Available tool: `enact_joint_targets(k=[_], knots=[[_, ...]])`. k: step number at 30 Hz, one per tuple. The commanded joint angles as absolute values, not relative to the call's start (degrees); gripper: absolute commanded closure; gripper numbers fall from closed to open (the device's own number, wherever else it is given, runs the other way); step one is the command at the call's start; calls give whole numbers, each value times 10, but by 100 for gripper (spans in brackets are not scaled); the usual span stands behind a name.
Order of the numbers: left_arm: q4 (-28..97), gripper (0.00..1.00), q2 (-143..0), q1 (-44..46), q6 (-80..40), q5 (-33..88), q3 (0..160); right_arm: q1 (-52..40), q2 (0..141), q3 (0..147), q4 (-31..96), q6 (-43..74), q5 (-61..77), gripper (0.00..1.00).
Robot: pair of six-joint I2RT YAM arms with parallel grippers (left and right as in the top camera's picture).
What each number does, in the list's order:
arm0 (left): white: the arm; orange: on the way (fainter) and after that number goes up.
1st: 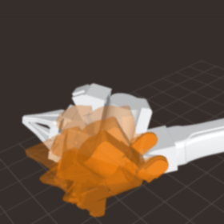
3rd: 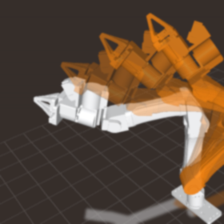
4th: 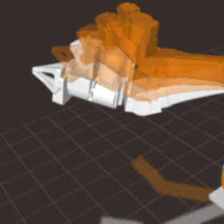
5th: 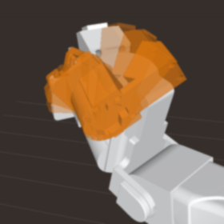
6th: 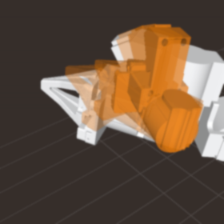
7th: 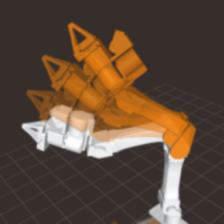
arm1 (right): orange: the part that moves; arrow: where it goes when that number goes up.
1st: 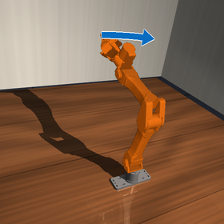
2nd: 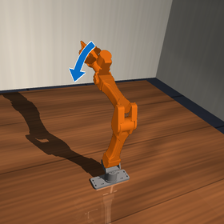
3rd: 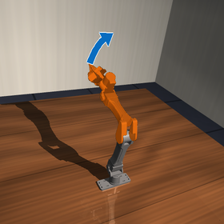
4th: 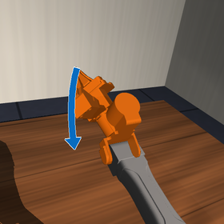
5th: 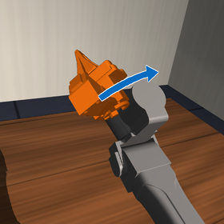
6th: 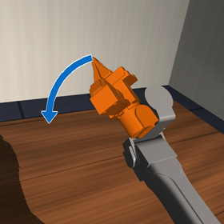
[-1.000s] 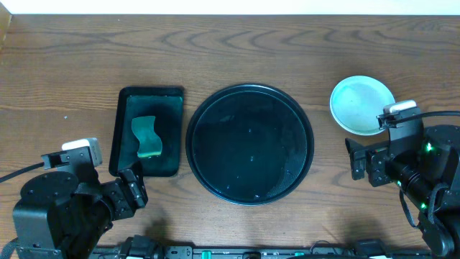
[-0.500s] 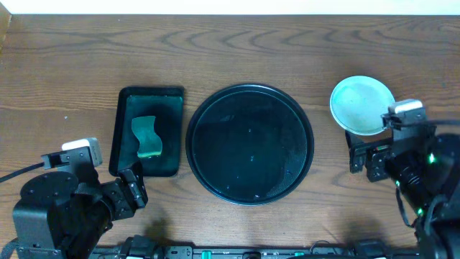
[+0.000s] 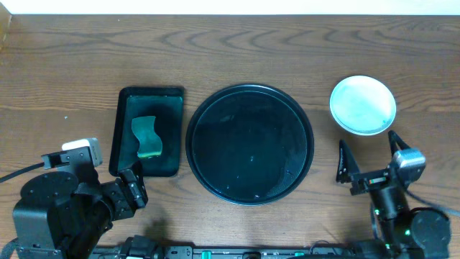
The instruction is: Clean dirty plates on tray and stack at the side
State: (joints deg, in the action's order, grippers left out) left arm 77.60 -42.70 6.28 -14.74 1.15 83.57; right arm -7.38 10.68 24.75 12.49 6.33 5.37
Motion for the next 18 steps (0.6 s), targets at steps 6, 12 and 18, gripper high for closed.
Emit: enact_joint_targets(k=[6, 12, 18], knots=[[776, 17, -430, 65, -140, 9, 841, -79, 38, 82, -43, 137, 65, 1], [776, 17, -430, 65, -140, 9, 841, -78, 2, 18, -102, 137, 67, 1], [776, 17, -430, 65, -140, 9, 841, -59, 3, 6, -105, 137, 73, 1]])
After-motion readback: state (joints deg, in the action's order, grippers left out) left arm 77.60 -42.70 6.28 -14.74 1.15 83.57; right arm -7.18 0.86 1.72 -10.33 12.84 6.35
